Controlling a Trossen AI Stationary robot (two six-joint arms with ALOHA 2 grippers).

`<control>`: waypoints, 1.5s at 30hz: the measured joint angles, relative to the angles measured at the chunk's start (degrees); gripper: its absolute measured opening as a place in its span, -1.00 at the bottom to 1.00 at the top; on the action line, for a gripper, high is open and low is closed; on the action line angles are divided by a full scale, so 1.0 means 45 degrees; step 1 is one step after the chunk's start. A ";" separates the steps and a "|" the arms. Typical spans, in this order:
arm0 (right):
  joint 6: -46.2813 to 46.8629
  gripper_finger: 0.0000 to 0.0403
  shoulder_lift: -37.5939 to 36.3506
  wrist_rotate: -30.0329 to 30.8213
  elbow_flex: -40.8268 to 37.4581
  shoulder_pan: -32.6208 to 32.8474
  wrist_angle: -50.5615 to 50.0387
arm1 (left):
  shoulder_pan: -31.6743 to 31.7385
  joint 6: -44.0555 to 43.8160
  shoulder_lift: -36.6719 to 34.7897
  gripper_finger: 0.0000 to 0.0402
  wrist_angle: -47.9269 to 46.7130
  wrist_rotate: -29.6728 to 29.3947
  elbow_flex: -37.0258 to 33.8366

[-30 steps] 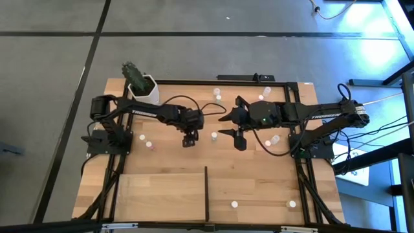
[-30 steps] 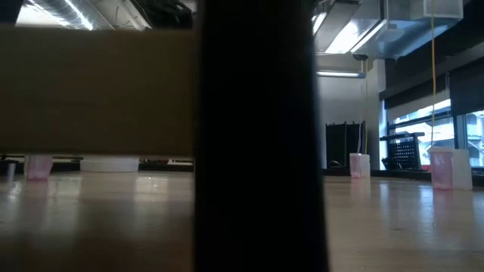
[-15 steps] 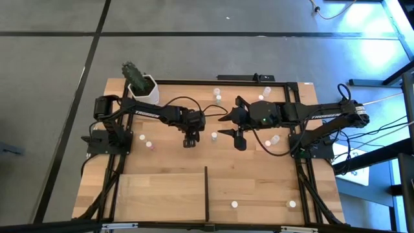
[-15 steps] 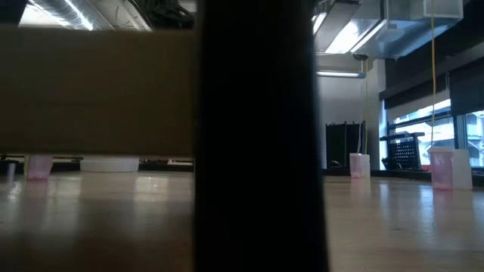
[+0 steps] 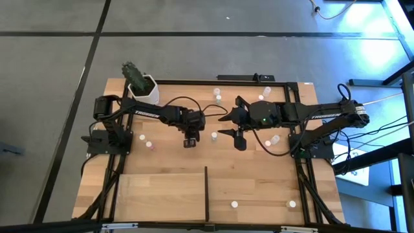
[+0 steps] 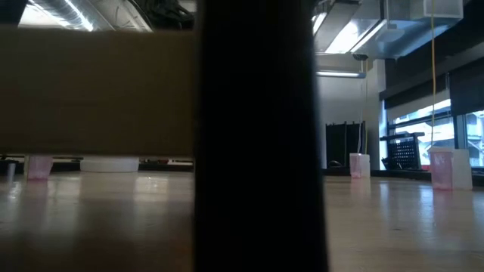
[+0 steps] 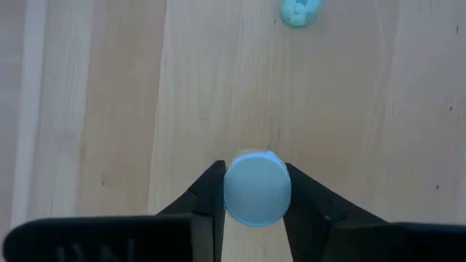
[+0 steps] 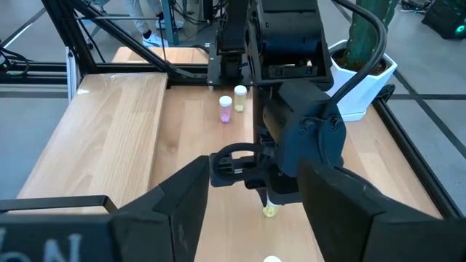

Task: Pick and place medicine bottles onto shelf by color

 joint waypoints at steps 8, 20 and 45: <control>0.0000 0.05 0.0000 0.0000 0.0000 0.0001 0.0018 | -0.0159 -0.0835 -0.0681 -0.54 -0.1033 0.0036 0.0000; 0.0000 0.05 0.0000 0.0000 0.0000 0.0000 0.0104 | -0.1156 -0.3735 -0.3993 -0.53 -0.2811 0.0007 0.0000; -0.0017 0.05 0.0000 -0.0913 0.0000 -0.0005 0.0154 | -0.7850 -0.9243 -0.7279 -0.52 -0.5999 -0.1110 0.0000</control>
